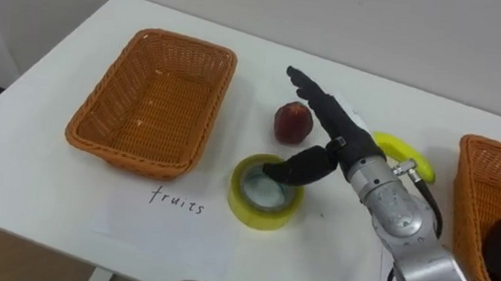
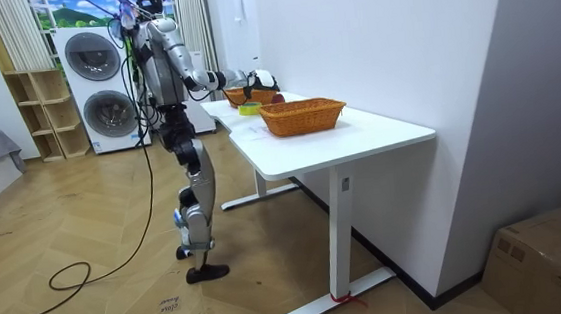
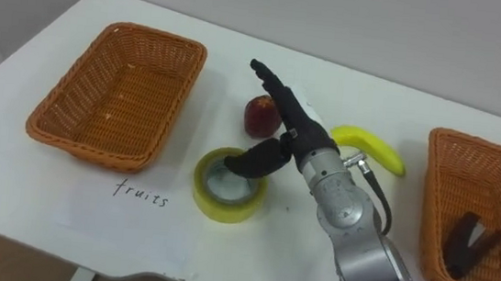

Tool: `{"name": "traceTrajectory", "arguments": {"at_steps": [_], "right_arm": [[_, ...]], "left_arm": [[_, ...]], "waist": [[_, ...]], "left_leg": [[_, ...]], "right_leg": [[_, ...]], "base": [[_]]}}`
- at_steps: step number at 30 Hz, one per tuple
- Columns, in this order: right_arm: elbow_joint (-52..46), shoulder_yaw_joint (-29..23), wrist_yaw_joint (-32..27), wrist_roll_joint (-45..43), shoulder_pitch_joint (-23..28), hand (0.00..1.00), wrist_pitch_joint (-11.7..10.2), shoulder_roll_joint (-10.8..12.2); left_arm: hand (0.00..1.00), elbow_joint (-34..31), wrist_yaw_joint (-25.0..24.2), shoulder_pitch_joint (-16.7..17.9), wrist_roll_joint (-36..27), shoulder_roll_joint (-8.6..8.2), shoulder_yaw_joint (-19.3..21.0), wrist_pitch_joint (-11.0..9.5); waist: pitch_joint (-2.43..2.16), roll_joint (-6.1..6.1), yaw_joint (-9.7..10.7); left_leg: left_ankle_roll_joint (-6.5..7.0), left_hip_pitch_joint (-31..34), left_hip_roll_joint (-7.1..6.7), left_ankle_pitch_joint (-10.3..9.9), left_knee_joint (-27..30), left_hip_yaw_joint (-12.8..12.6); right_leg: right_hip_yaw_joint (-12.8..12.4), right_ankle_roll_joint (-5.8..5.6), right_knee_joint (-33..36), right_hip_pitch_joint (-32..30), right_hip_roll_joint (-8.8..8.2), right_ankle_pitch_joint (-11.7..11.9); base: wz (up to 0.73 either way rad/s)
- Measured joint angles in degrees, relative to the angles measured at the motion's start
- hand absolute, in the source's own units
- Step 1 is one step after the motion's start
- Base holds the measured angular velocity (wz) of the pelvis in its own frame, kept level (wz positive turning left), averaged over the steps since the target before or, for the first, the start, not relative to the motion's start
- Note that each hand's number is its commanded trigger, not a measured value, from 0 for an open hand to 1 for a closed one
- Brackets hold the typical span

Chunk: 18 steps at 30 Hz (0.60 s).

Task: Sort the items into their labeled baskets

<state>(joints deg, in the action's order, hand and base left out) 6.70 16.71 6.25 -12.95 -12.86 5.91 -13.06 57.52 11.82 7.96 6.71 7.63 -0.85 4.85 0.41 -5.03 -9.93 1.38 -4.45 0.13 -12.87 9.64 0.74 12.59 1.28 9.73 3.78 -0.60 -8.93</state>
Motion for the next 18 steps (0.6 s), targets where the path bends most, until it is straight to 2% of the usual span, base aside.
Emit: {"name": "traceTrajectory", "arguments": {"at_steps": [8, 18], "right_arm": [[-0.1, 0.0, 1.0, -5.6, 0.7, 0.0, 0.4, 0.1], [-0.2, 0.0, 1.4, -6.1, 0.7, 0.0, 0.4, 1.1]], "left_arm": [[0.0, -0.7, -1.2, 0.1, 0.2, 0.08, 0.2, 0.0], [0.0, -0.7, -1.6, 0.1, 0.2, 0.04, 0.2, 0.0]], "waist": [[0.0, 0.18, -0.1], [-0.01, 0.55, 0.0]], "left_leg": [[0.04, 0.0, 0.01, 0.1, 0.1, -0.1], [0.02, 0.4, 0.03, 0.1, 0.1, -0.2]], "right_leg": [[-0.1, 0.0, -0.1, -0.4, -0.19, 0.0], [-0.5, 0.0, -0.2, -0.8, -0.19, 0.0]], "base": [[0.0], [0.0]]}}
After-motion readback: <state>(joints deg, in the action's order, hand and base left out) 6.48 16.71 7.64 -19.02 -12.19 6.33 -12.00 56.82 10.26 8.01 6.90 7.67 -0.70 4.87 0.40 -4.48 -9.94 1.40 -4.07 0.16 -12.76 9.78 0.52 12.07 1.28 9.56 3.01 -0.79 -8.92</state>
